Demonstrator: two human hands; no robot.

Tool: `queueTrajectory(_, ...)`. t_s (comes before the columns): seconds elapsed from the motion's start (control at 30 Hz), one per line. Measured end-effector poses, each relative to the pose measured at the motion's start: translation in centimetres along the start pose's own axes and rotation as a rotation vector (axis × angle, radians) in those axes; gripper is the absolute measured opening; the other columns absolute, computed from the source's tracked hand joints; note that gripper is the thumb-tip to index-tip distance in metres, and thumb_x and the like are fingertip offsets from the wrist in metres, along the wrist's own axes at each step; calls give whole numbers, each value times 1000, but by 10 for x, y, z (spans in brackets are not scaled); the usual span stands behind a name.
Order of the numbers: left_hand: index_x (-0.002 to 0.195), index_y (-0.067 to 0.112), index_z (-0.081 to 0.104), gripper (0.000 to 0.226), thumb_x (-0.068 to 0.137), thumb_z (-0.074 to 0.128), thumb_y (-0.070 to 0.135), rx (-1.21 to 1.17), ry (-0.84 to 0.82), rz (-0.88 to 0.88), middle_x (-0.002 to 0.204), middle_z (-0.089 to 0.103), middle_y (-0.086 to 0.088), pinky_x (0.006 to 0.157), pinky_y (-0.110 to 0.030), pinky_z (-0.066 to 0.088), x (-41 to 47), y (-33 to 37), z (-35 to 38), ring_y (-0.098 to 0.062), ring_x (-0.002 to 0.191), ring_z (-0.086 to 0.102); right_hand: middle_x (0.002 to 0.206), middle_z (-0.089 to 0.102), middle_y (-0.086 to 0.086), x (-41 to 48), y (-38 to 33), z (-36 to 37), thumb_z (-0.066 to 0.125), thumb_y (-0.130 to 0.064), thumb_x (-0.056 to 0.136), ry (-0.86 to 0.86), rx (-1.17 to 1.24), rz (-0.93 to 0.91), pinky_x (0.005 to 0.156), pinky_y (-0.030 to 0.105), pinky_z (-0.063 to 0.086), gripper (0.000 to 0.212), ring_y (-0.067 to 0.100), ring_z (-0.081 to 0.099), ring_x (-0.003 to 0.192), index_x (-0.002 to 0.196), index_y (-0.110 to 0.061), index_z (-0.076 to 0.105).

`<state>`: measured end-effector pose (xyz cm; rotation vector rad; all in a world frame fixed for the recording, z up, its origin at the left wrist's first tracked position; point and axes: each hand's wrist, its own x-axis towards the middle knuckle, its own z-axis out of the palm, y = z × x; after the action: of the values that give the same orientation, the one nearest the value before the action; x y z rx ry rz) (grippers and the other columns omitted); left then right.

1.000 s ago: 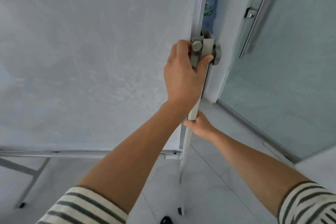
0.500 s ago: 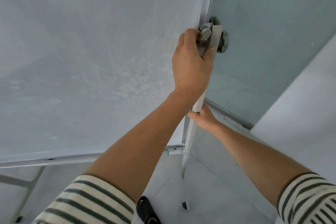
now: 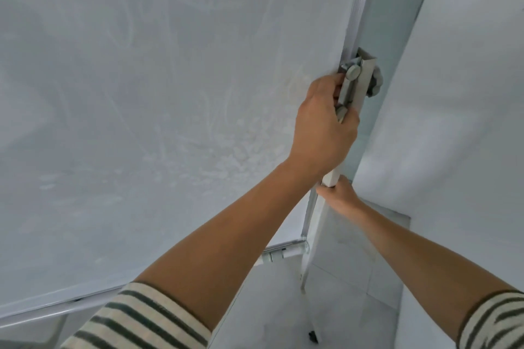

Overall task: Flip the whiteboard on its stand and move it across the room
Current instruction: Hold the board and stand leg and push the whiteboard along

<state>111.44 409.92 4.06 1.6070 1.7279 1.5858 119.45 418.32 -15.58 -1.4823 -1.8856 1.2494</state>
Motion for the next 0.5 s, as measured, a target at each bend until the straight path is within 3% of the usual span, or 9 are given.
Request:
queueTrajectory(0.07,124,7,51,43,82,61,7,-15,-69,-13,120,59,-11,90,-41,53,-9,10,6,-24,103,60,30,34,-11,-8,7,-13,59,-8,85,25,-12,16,42,21,24,44,6,32,32,53,-17,32)
queueTrajectory(0.13,126,8,50,44,83,63,11,-24,-127,-31,121,59,-9,90,-40,54,-18,18,9,-22,105,59,33,37,-10,-14,14,-23,61,-13,85,58,-20,39,50,26,27,42,7,35,40,53,-19,33)
queueTrajectory(0.23,120,10,56,35,86,64,15,-6,-185,-60,104,66,-8,81,-33,56,-33,23,3,-20,90,63,56,51,-1,-25,20,-32,61,-29,85,123,-77,82,58,32,37,28,28,52,60,62,-22,45)
queueTrajectory(0.3,111,11,61,26,86,64,17,3,-241,-60,86,67,-5,74,-28,54,-46,18,-8,-16,76,63,79,64,9,-35,28,-34,57,-35,84,114,-221,125,68,36,45,18,36,63,82,84,-17,56)
queueTrajectory(0.4,104,15,63,20,86,66,21,43,-331,-97,75,63,3,72,-24,51,-75,-5,-36,-12,70,61,107,65,14,-59,46,-26,55,-34,87,16,-448,204,77,36,44,36,37,63,102,114,-11,53)
queueTrajectory(0.5,102,21,64,18,85,66,26,103,-357,-237,76,65,7,73,-21,52,-121,-42,-76,-12,75,65,89,65,10,-91,52,-4,53,-33,87,-133,-572,204,68,31,42,27,29,65,84,96,-9,62)
